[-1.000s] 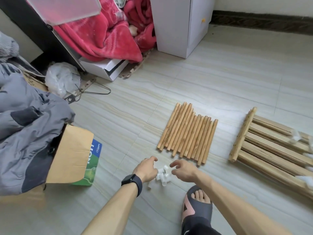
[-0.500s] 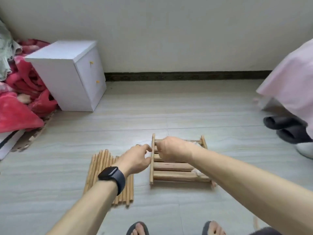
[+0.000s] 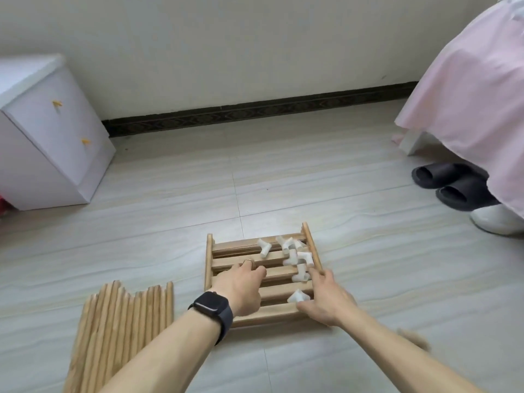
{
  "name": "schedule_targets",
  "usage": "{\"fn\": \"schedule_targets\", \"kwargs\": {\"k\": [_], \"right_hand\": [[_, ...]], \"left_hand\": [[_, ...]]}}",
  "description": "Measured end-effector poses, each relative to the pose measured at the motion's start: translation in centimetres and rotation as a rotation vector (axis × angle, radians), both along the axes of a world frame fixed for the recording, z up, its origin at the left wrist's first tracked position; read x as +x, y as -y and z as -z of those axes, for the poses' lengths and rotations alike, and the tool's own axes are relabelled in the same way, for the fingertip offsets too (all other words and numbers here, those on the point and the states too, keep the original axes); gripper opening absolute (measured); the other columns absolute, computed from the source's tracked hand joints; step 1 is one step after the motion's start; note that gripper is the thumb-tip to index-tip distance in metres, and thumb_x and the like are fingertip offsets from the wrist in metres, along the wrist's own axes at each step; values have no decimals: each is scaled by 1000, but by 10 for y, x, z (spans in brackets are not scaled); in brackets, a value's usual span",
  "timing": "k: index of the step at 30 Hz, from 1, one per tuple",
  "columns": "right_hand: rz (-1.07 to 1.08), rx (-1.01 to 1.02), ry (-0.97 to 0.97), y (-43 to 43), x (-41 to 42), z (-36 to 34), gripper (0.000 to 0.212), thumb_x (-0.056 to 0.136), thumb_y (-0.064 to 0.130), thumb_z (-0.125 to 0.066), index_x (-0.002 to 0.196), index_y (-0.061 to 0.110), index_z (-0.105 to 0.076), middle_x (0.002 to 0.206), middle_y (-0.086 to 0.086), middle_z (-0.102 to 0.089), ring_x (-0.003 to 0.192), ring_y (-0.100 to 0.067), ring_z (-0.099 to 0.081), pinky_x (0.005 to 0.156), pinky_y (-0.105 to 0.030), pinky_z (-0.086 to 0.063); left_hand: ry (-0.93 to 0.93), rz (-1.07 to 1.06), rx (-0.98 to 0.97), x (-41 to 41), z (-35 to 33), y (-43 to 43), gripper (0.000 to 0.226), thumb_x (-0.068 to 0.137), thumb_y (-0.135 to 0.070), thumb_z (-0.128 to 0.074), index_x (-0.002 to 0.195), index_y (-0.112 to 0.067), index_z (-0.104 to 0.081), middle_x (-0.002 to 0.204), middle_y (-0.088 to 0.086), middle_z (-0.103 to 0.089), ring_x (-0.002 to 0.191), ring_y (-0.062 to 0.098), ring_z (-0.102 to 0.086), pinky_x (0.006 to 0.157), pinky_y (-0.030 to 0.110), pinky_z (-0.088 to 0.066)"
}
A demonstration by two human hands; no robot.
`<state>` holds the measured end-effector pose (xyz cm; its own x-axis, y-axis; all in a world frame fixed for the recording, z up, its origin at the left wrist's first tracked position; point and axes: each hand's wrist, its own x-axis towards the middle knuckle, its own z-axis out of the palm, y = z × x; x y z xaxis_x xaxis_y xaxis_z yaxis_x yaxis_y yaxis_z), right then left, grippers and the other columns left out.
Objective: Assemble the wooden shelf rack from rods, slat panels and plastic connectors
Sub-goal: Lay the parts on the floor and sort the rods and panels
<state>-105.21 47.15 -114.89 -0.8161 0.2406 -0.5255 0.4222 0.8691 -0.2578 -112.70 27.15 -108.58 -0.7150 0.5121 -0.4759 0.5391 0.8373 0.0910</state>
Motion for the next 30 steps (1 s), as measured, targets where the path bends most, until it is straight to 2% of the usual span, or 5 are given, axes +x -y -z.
{"fn": "schedule_targets", "kwargs": {"k": [7,10,16,23,30], "right_hand": [[-106,-5,-19,-10,-37,58,127,68,62,-78,155,49,14,158,-4,37,131,-32,-53,100,-44,-51],[-85,-38,7,-12,-53,70,116,71,49,-78,158,44,0,163,-5,28,136,-37,-46,106,-43,-47],[109,-5,-82,-4,-54,83,75,76,17,-65,140,36,-31,144,-7,-19,95,-38,-65,86,-37,-50],[64,55,-189,12,-48,81,59,82,9,-57,131,30,-34,132,-11,-41,105,-35,-59,88,-40,-49],[132,-43,-181,4,-43,93,62,83,14,-61,137,27,-34,142,-10,-40,122,-32,-50,100,-37,-44]], "left_hand": [[63,-167,46,-57,69,-34,76,94,-19,-51,156,-38,-12,169,8,1,121,33,-59,87,42,-55],[64,-244,104,-80,99,-49,72,96,-24,-51,155,-40,-12,168,14,5,114,35,-62,76,39,-51],[105,-414,303,-92,140,-59,49,100,-28,-48,147,-32,-37,143,18,-43,125,35,-51,102,45,-47],[115,-399,386,-76,151,-56,35,95,-24,-56,129,-31,-52,131,4,-52,112,26,-59,91,40,-51],[-62,-461,350,-81,148,-68,21,100,-31,-48,118,-28,-40,112,7,-51,88,30,-60,73,43,-53]]}}
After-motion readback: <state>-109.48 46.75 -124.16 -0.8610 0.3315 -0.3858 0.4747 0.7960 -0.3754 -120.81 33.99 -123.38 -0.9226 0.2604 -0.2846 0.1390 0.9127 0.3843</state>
